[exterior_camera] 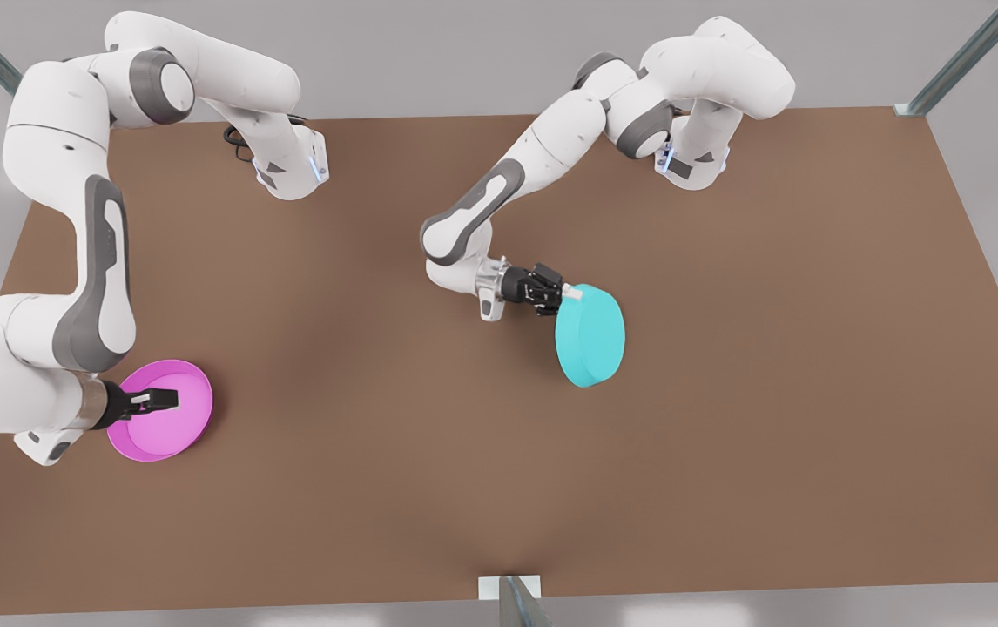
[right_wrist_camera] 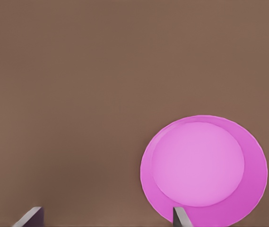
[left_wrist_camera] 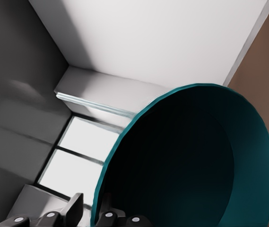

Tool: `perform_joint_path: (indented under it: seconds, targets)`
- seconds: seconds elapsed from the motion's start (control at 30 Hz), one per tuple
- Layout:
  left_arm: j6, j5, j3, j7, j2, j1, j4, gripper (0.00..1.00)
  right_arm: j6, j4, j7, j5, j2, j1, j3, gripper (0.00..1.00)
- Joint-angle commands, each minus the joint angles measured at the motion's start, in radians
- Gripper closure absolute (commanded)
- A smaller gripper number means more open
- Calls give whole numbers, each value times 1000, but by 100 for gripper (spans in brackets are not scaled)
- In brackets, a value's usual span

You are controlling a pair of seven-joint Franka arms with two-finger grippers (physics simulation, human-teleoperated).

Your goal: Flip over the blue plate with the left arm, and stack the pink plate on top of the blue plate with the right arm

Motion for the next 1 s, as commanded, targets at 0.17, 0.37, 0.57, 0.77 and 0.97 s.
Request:
perform_joint_path:
  seconds: [0.17, 0.37, 0.57, 0.77, 0.97]
  targets:
    - [-8, -54, -17, -2, 11, -1, 28, 0, 43, -10, -71, 1, 3, -159, 0, 0]
    - [-9, -267, -43, -5, 9, -4, 58, 0, 182, -51, -175, 7, 63, -238, -3, 0]
    - [-8, -354, -78, -5, 9, -2, 124, 0, 236, -79, -260, 119, 181, -362, -4, 0]
    - [0, -586, -130, -40, 8, -1, 210, 0, 236, -76, -249, 139, 250, -376, -6, 0]
    - [49, -1046, -158, -201, -40, 9, 344, 0, 282, -71, -246, 136, 311, -371, -8, 0]
